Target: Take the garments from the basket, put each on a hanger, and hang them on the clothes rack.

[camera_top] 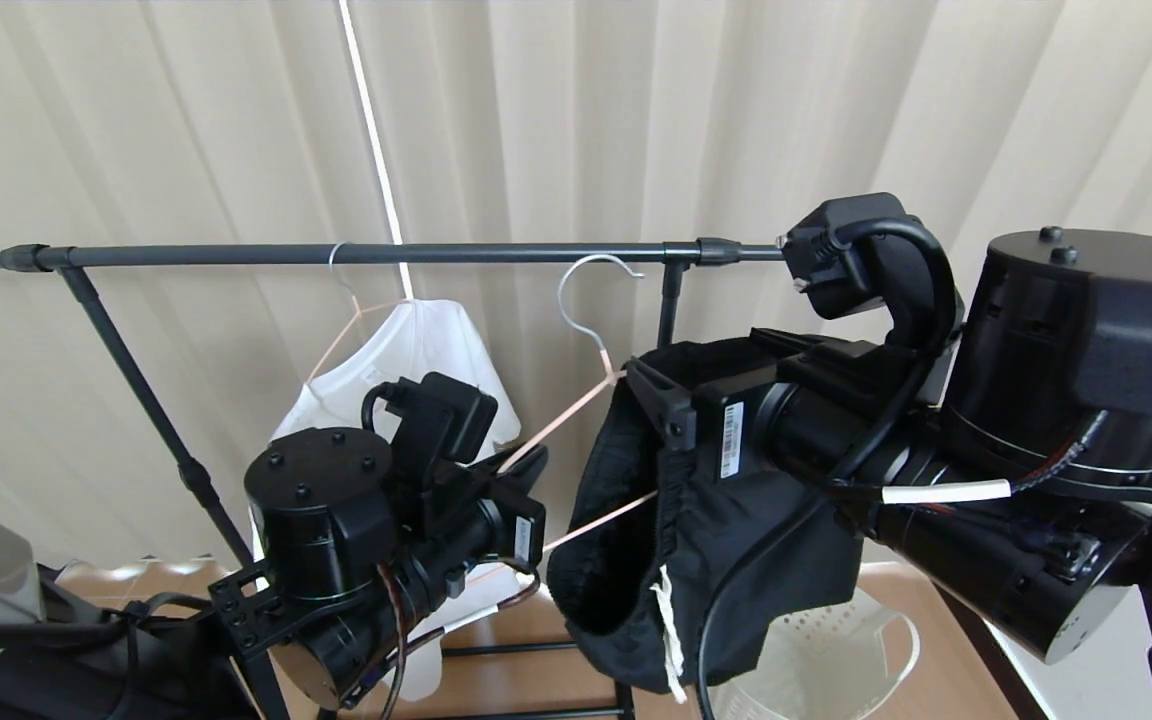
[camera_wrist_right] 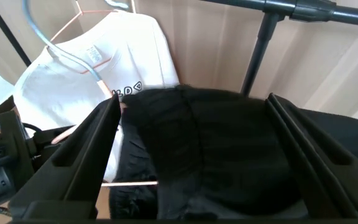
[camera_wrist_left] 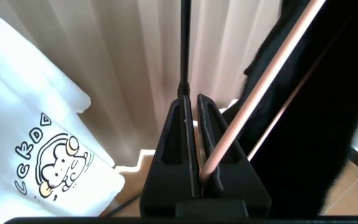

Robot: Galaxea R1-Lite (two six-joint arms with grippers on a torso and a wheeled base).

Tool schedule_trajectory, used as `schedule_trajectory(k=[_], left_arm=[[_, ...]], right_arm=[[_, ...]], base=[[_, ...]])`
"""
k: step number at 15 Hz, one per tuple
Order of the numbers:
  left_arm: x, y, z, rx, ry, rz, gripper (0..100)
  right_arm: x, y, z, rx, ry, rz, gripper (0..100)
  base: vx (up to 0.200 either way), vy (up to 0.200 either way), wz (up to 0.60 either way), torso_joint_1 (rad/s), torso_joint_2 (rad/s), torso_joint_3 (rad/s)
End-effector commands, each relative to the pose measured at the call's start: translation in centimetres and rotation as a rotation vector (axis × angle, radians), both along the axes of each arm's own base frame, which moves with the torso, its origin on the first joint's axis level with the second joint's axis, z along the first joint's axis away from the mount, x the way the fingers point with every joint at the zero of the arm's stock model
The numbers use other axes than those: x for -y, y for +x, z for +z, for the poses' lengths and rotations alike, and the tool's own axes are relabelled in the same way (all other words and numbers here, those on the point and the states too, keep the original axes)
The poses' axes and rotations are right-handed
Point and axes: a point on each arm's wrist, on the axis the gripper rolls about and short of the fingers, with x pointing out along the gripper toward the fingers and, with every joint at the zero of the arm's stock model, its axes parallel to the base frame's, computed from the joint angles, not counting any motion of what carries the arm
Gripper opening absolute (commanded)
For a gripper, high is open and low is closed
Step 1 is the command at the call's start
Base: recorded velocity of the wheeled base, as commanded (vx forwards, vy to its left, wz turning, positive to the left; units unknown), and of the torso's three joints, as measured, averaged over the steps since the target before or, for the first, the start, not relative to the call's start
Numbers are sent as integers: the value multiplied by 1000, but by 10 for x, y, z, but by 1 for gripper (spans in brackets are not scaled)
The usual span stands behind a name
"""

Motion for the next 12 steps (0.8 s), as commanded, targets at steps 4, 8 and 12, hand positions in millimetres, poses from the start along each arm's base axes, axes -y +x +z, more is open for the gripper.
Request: schedule_trajectory(k=[4,8,12], left_arm=[[-1,1,-1,18,-20,-1,0],[-2,6,-10,65,-34,2,0],[-19,-7,-21,68,-14,-72,0]], right_arm=[[2,0,-1,-3,-5,-2,100],[44,-26,18,99,-91,140,100],[90,-39,28,185,-359,305,100]], base=[[0,0,0,0,0,0],[0,0,0,0,0,0],[0,0,0,0,0,0]])
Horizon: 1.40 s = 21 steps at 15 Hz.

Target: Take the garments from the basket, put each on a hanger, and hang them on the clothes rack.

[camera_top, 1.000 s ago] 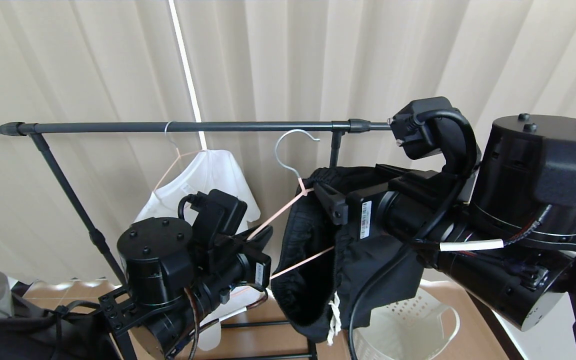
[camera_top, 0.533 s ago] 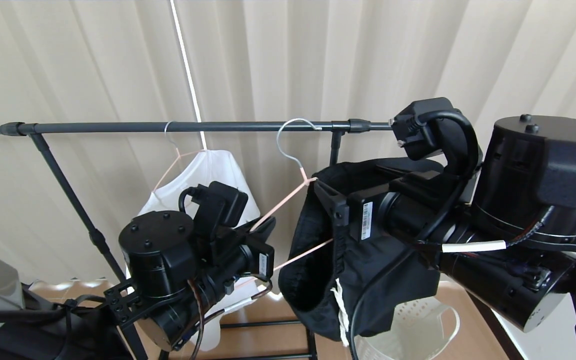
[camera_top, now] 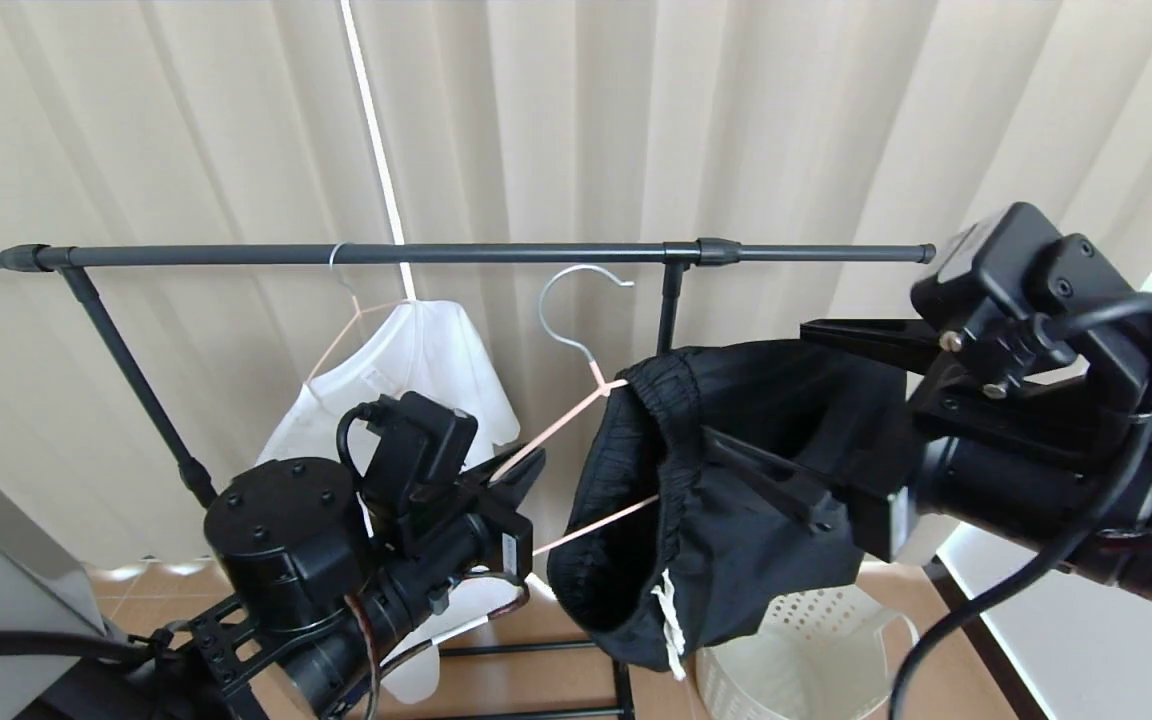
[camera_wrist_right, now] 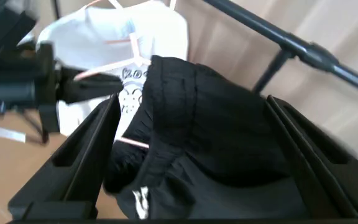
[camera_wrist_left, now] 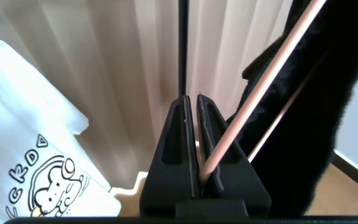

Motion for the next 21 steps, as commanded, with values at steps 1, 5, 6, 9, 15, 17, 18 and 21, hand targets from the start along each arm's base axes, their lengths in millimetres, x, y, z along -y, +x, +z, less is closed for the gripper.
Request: schedule_trajectory(k=[1,5,6,9,15,17,18,21], left_arm=[[-9,-5,-9,-15,30,-7,0],[-34,-23,-47,-100,199,-58,0],[-35,-25,-49,-110,206,-60,0],[-34,-25,-49,-104,214,-68,0],[-34,-27,-50,-114,214,-83,0],[-32,-29,-49,-109,212,-95,0],[-31,-31,-50,-112,219,-103,0],[-29,-33,-50,-112,220,-111,0]], right_arm=[[27,-16,18,60,-3,23,100],[46,-17,16,-146,-98,200,100],[51,-15,20,-174,-110,243,100],[54,-5,27,-285,-226,338,100],[23,44,-21,-476,-334,415,100],[15,55,-27,-499,-337,427,100],[11,60,-30,-511,-340,429,100],[3,70,-37,-537,-327,466,100]], base=[[0,0,0,0,0,0],[0,0,0,0,0,0],[0,0,0,0,0,0],[0,0,0,0,0,0],[0,0,0,0,0,0],[0,0,0,0,0,0],[0,0,0,0,0,0],[0,0,0,0,0,0]])
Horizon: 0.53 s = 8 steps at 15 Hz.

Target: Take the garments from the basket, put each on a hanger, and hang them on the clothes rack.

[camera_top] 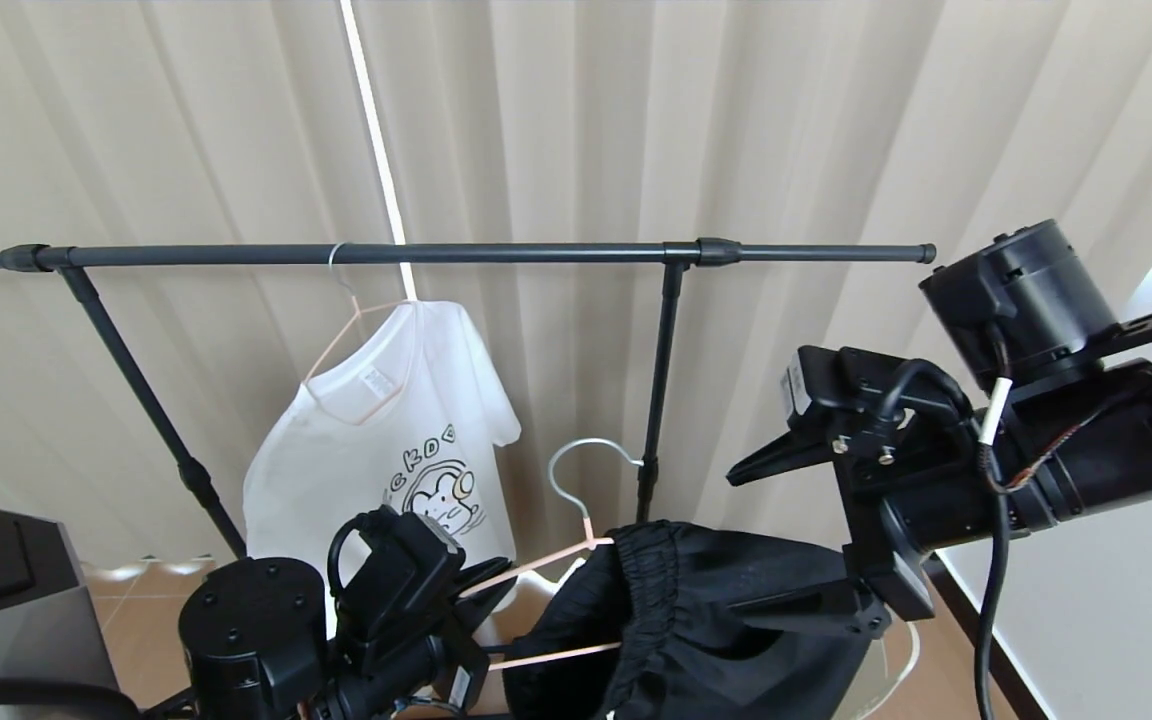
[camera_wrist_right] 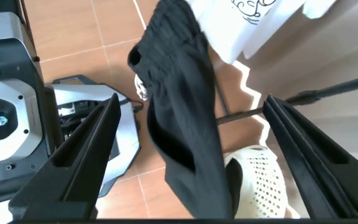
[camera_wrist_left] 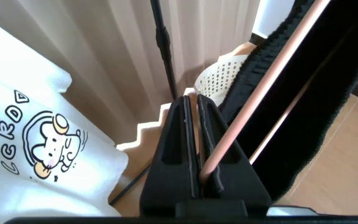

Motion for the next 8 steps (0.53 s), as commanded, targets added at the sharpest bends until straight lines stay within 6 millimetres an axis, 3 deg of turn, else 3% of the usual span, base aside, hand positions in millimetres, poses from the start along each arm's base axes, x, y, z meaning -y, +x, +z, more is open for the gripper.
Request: schedule_trajectory(k=[1,8], left_arm=[[0,0,0,2,0,-2,0],[2,0,2,8,-5,-7,0]], right_arm=[[-10,13,-14,-50,-10,16,100],[-29,23,-31,-97,-34,53,100]], base=[[0,0,0,0,0,0],[0,0,0,0,0,0]])
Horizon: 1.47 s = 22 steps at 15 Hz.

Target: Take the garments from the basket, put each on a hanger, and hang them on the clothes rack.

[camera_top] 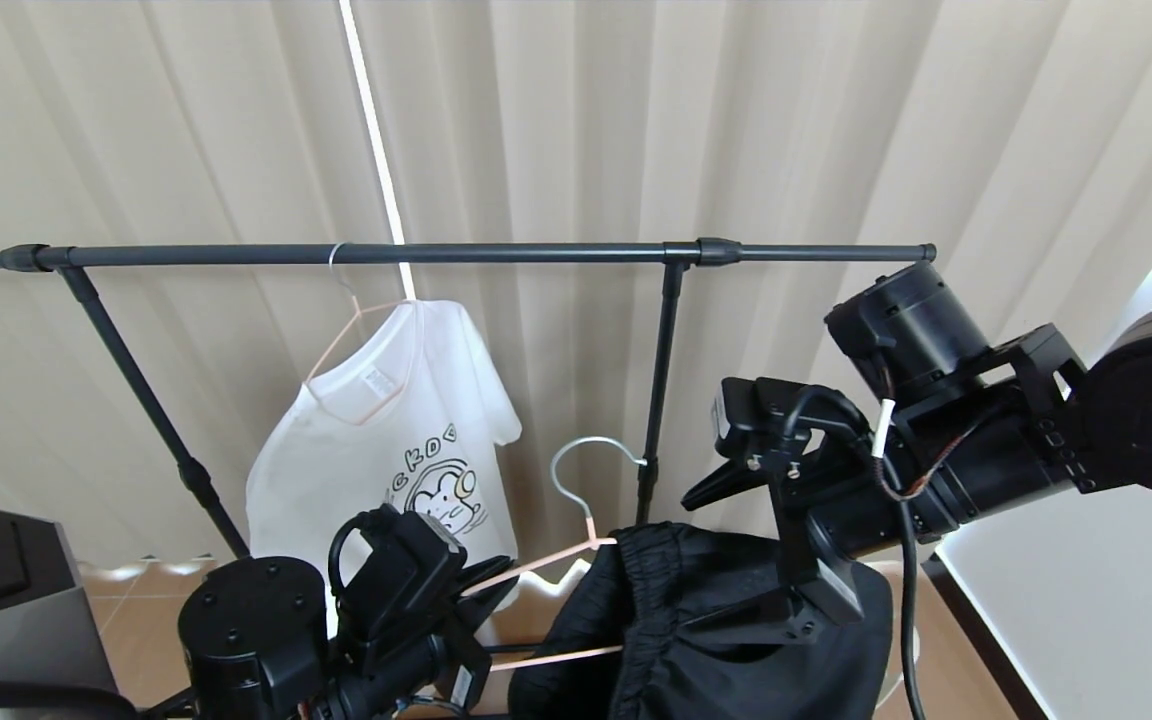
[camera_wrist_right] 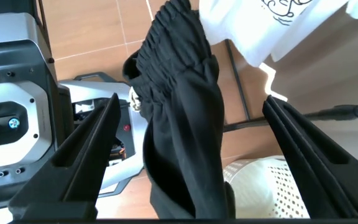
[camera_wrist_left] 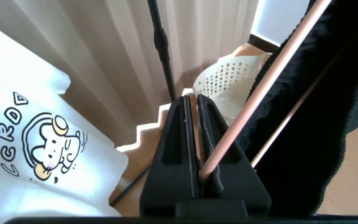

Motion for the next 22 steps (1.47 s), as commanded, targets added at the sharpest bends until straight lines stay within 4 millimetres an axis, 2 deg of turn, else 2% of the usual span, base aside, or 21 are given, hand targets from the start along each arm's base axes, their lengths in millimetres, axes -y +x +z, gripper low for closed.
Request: schedule_trajectory(k=[1,5,16,17,22], left_arm=[[2,-2,0,1,-1,-11,0],[2,-4,4,11,-9,-18,0],[2,-5,5,15,-13,-18,0],[3,-4,5,15,-18,-16,0],[3,-4,5,9,-17,-17,0]], right_arm=[[-6,5,-9,-21,-14,7,100],[-13,7,-14,-31,-20,21,100],[-17,14,-21,-28,-19,19,100],[-17,14,-21,-30,-19,20,0],[-15,11,-20,-29,-18,20,0]], base=[[0,0,0,0,0,0],[0,0,0,0,0,0],[0,0,0,0,0,0],[0,0,0,0,0,0],[0,0,0,0,0,0]])
